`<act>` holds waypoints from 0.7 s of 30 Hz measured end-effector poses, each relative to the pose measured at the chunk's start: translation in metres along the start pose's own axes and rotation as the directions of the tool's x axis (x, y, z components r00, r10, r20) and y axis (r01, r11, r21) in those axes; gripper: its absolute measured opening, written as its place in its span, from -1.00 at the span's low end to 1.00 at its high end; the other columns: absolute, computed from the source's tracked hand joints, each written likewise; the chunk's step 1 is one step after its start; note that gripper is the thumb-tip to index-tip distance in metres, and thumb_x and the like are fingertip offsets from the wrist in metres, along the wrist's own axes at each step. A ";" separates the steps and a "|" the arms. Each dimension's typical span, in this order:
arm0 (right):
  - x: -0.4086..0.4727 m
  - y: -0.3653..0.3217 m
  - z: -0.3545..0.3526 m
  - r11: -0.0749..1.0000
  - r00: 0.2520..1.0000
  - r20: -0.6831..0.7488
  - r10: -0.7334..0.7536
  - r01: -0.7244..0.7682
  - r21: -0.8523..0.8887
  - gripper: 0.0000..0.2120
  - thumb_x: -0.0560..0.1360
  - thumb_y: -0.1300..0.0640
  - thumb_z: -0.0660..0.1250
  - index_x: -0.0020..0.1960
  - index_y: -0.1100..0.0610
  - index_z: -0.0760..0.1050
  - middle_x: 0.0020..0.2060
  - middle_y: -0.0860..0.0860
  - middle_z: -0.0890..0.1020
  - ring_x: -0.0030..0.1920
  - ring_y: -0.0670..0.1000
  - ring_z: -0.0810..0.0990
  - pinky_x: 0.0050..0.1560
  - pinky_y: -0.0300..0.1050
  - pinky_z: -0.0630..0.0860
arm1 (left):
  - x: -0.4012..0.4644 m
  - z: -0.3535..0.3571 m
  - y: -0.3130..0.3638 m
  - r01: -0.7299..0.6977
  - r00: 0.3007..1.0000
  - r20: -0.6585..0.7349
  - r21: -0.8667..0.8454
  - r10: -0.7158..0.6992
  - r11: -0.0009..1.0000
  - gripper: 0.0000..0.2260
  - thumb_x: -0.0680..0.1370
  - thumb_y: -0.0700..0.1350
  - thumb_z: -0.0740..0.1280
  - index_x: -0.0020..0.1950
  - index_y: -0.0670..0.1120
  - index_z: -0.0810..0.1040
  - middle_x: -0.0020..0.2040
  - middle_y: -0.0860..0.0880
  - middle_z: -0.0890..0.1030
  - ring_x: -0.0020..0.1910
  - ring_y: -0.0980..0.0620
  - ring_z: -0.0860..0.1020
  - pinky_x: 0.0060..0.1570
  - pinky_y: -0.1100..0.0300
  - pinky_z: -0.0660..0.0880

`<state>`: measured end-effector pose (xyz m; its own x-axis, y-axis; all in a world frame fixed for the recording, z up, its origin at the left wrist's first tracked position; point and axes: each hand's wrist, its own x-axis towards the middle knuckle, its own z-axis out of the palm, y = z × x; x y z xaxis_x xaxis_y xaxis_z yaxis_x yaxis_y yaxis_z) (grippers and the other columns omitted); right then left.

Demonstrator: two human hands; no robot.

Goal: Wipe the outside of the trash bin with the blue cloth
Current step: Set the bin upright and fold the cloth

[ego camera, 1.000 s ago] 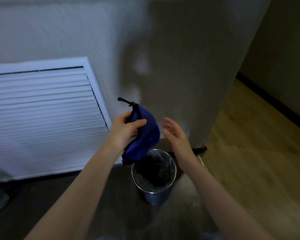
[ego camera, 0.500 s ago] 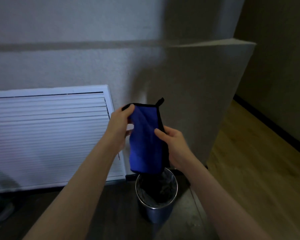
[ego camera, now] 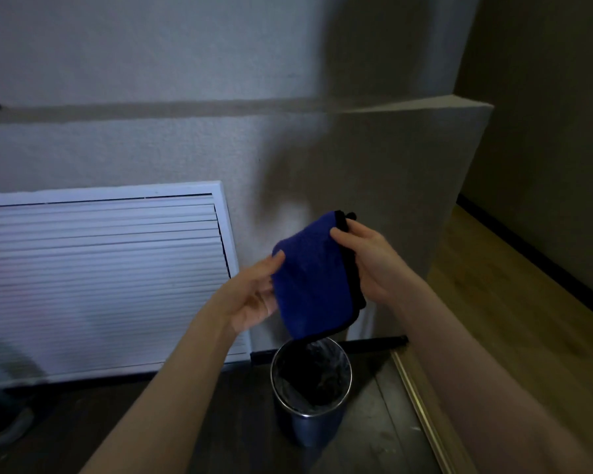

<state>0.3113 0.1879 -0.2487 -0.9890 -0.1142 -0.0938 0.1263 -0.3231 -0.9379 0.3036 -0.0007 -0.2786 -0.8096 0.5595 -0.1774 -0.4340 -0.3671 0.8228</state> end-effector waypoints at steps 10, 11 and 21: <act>0.004 -0.006 -0.006 0.932 0.960 -0.255 -0.116 0.017 -0.362 -0.40 0.35 0.27 0.45 0.23 -0.04 0.22 -0.01 0.04 0.56 -0.07 0.00 0.59 -0.24 -0.17 0.57 | 0.006 0.009 0.030 -0.253 0.822 -0.317 0.540 0.472 0.803 -0.57 0.37 -0.33 0.42 0.19 -0.16 0.42 -0.10 -0.07 0.63 -0.15 0.05 0.63 -0.28 0.31 0.59; 0.005 -0.008 -0.005 0.905 0.952 -0.253 -0.174 0.053 -0.422 -0.44 0.34 0.24 0.47 0.18 -0.04 0.25 -0.06 0.01 0.56 -0.10 -0.04 0.59 -0.32 -0.25 0.54 | 0.005 0.011 0.031 -0.258 0.791 -0.308 0.616 0.529 0.744 -0.60 0.36 -0.30 0.44 0.14 -0.12 0.45 -0.14 -0.04 0.63 -0.15 0.06 0.62 -0.29 0.34 0.58; 0.002 -0.026 0.005 0.531 0.954 0.002 -0.300 0.168 -0.831 -0.77 0.39 0.16 0.42 0.04 0.13 0.57 -0.11 0.03 0.63 -0.05 -0.01 0.59 -0.10 -0.16 0.55 | -0.003 0.015 0.045 -0.244 0.691 -0.106 0.897 0.715 0.369 -0.90 0.38 -0.16 0.45 -0.18 0.01 0.60 -0.26 0.06 0.60 -0.21 0.15 0.57 -0.19 0.35 0.48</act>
<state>0.3060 0.1912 -0.2225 -0.9813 -0.0137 0.1920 -0.1631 0.5896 -0.7911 0.2923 -0.0074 -0.2331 -0.9117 0.0454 0.4084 0.3919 0.3942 0.8312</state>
